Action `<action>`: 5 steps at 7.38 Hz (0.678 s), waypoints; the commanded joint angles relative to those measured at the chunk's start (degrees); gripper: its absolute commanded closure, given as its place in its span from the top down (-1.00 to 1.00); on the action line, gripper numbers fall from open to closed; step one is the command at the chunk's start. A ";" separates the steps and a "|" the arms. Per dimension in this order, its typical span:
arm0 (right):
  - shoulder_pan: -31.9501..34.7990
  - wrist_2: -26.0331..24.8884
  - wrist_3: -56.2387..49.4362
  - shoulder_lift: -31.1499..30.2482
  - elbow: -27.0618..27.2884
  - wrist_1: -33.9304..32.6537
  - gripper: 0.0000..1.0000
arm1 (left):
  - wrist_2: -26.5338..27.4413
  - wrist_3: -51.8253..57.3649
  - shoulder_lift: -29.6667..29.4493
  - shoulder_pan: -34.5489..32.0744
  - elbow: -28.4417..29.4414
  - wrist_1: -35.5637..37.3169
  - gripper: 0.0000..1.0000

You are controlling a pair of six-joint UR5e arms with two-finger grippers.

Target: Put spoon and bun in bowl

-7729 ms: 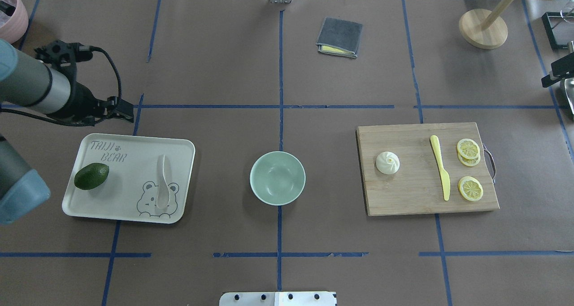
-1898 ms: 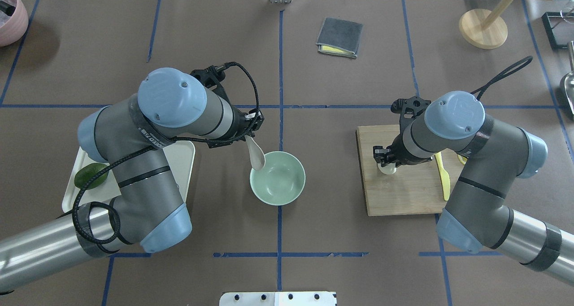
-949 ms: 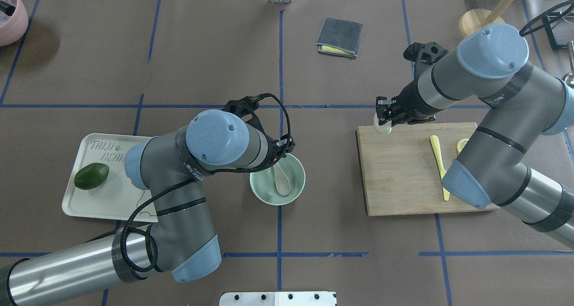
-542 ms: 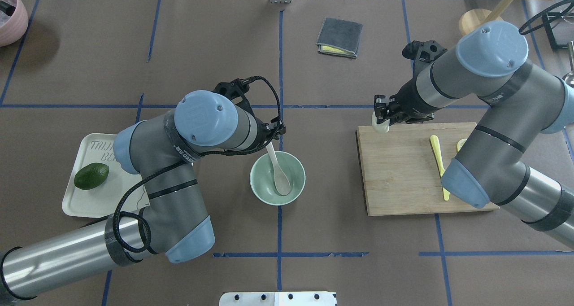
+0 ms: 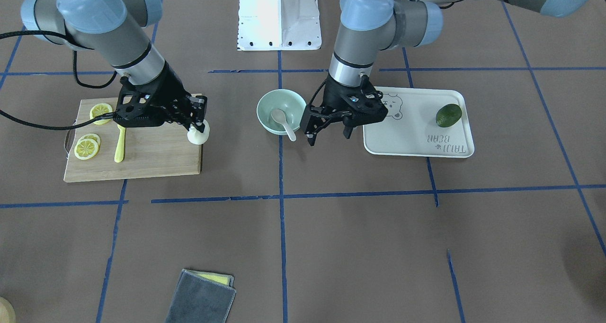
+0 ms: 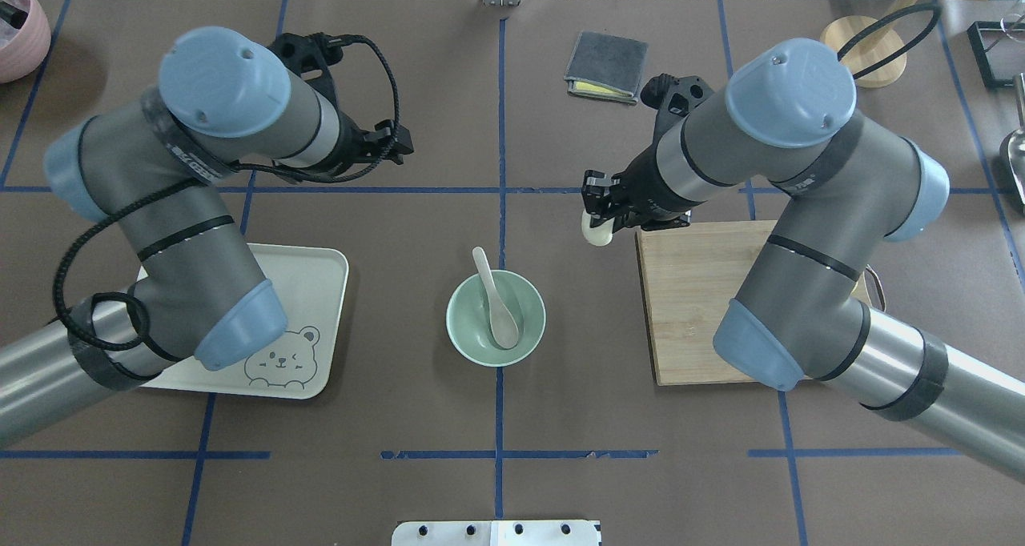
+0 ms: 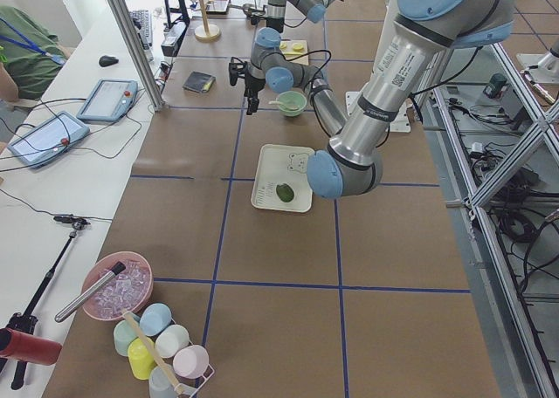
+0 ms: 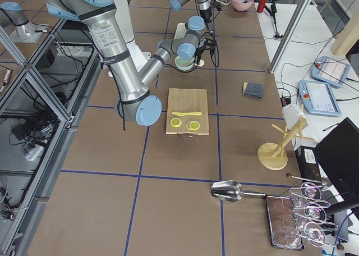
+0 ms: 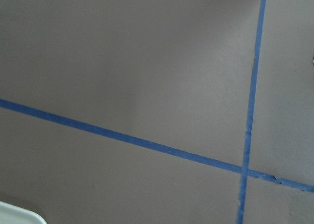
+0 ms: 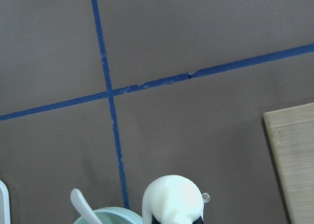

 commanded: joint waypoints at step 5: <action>-12.99 -14.34 8.98 9.49 -7.27 0.07 0.99 | -5.04 25.30 10.40 -14.30 -4.08 1.14 1.00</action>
